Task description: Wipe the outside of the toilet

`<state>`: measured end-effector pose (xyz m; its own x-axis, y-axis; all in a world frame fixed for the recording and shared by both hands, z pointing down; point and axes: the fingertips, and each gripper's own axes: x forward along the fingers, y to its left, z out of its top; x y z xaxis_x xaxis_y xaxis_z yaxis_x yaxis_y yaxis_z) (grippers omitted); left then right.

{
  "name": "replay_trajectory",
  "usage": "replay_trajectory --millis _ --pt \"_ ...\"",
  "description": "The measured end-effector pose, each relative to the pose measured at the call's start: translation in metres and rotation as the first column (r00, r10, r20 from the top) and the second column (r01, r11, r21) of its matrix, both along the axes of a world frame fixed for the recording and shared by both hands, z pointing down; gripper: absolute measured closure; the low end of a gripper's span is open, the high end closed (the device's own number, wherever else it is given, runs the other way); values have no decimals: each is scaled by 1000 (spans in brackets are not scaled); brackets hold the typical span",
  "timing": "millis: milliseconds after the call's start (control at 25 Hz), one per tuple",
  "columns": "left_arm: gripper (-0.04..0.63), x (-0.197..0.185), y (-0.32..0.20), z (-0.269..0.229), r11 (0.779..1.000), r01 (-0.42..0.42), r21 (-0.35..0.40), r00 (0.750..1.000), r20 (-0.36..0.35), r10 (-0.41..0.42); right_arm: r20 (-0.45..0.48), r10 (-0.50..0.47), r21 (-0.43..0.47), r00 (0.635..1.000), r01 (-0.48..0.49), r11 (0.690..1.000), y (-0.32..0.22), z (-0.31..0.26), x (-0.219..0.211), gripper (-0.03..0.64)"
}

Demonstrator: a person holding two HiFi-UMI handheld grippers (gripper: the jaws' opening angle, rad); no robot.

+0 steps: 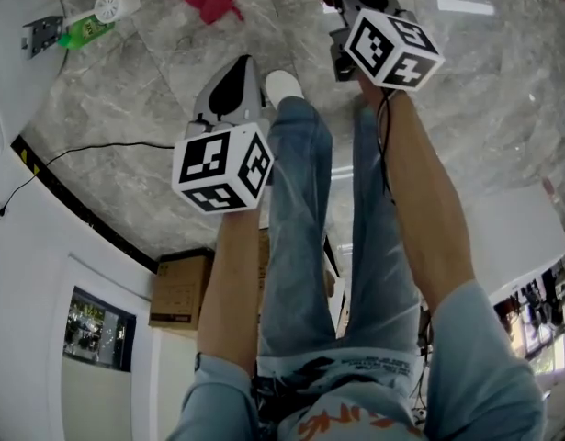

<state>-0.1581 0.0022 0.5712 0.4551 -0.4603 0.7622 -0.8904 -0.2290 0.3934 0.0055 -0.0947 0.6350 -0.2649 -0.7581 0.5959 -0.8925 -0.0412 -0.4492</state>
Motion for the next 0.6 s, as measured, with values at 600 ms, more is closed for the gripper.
replay_trajectory --millis 600 --pt "601 74 7 -7 997 -70 15 998 9 70 -43 -19 -56 999 16 998 28 14 72 565"
